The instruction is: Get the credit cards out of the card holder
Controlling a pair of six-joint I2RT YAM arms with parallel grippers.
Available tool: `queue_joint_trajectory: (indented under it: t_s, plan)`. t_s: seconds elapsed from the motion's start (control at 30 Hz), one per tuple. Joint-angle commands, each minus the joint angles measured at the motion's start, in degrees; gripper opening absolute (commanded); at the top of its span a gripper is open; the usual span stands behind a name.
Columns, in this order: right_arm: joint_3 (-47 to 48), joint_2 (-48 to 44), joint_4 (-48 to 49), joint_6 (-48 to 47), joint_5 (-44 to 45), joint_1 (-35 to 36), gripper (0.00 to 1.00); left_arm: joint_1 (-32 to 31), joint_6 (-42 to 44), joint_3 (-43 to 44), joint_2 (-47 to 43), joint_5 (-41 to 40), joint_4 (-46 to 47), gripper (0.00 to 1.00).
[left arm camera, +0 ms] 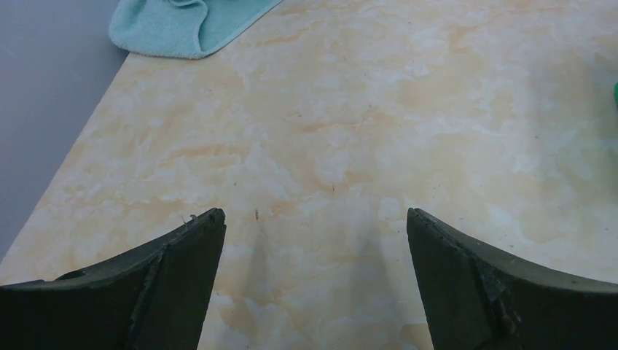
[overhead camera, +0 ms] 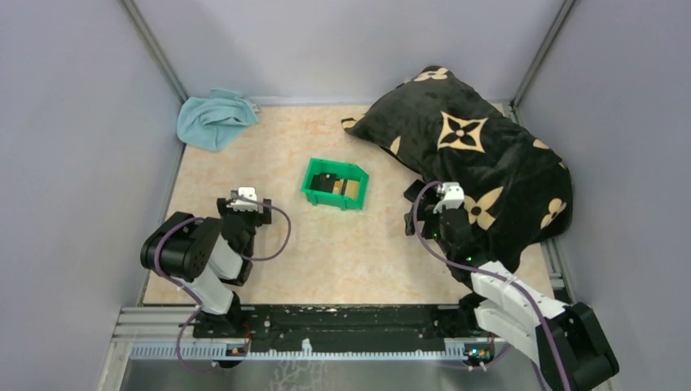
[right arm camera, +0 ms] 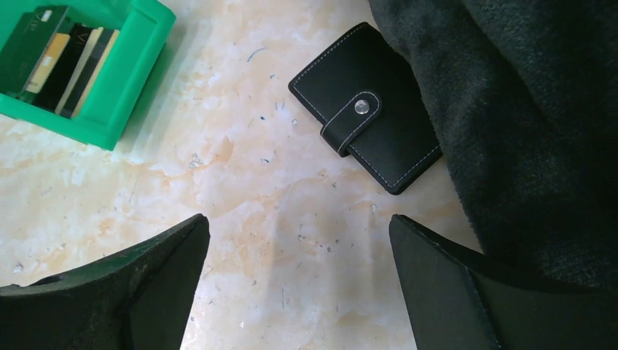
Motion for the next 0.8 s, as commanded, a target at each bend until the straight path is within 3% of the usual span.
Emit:
queue_joint_trajectory:
  t_s: [0.0,0.17,0.47,0.53,0.63,0.7,0.77]
  plan:
    - [-0.43,-3.01,3.9,0.74,0.58,0.37,0.94,0.23,-1.13,0.26,-0.91,0.83,9.86,1.0]
    - [-0.82,-3.54,3.68,0.89,0.79,0.37,0.93,0.3,-1.09,0.27,-0.89,0.79,9.94,1.0]
    - [-4.04,-10.13,5.32,1.33,3.54,0.37,0.6,0.0,-0.32,-0.81,-1.34,1.25,12.27,1.0]
    - [-4.61,-10.96,6.06,1.38,3.92,0.37,0.52,-4.52,5.16,-1.98,-3.36,-4.79,15.18,1.0]
    - [-4.28,-10.35,5.98,1.39,4.21,0.37,0.36,-17.47,18.87,1.51,-9.96,-10.76,8.91,0.99]
    - [-4.36,-9.25,6.59,1.68,4.68,0.39,0.26,-22.82,20.03,3.37,-12.47,-10.76,8.45,0.99]
    - [-3.56,-7.5,6.56,1.83,5.43,0.38,0.12,-28.29,20.7,7.23,-14.11,-13.84,2.38,0.99]
